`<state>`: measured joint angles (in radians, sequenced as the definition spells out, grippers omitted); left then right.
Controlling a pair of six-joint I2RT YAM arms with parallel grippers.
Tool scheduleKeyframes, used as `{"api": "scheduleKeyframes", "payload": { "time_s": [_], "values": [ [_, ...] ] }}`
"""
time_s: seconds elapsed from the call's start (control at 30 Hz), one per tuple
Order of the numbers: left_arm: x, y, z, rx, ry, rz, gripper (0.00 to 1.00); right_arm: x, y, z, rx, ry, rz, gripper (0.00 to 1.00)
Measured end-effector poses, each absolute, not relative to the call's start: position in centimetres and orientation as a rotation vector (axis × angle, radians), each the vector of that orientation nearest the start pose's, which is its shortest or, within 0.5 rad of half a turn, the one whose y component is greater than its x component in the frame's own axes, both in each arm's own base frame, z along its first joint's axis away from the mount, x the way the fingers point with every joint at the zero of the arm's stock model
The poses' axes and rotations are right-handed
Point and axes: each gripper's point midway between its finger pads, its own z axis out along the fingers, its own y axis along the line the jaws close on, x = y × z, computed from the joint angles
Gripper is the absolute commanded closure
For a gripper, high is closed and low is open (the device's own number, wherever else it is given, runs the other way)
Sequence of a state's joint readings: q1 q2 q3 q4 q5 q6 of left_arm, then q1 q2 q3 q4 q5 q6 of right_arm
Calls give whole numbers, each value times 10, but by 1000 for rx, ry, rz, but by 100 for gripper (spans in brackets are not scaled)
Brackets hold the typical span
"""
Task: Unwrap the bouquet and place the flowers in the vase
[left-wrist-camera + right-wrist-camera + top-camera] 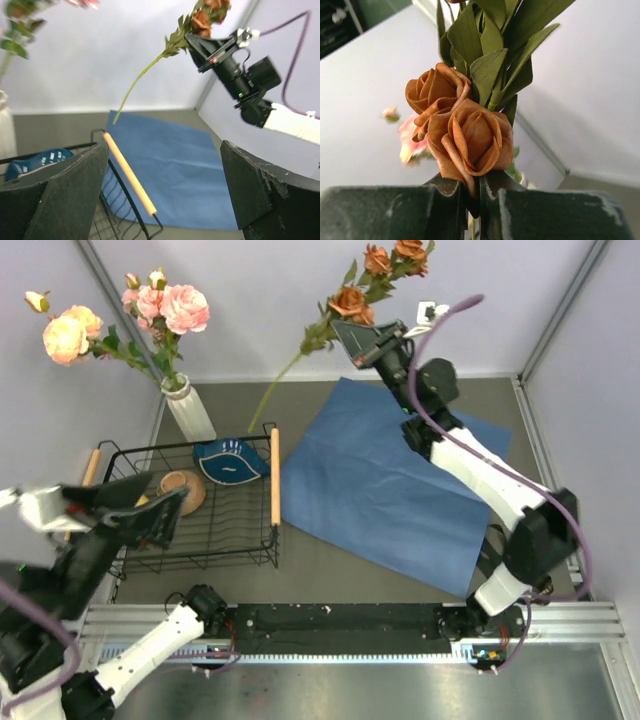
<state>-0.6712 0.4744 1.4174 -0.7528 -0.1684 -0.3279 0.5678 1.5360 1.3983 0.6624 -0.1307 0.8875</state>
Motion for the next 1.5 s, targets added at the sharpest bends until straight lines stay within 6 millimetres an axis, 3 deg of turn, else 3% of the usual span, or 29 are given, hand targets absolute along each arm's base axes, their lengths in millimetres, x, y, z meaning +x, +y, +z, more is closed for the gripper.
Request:
{"api": "scheduleKeyframes", "payload": {
  "time_s": [0.13,0.27,0.37,0.53,0.77,1.5],
  "values": [
    [95,-29,489,7,1314,-645,1,436,346,507,112,1079,1291,100],
    [102,-18,472,-19,1347,-556,1,481,387,510,138,1013,1214,100],
    [107,-10,458,-37,1375,-496,1,500,416,514,137,950,1157,100],
    [103,7,450,-71,1370,-433,1,507,441,499,151,921,1117,100],
    [98,31,449,-133,1344,-354,1,513,448,484,187,916,1102,100],
    [99,35,442,-161,1369,-329,1,489,506,441,143,940,1111,100]
  ]
}}
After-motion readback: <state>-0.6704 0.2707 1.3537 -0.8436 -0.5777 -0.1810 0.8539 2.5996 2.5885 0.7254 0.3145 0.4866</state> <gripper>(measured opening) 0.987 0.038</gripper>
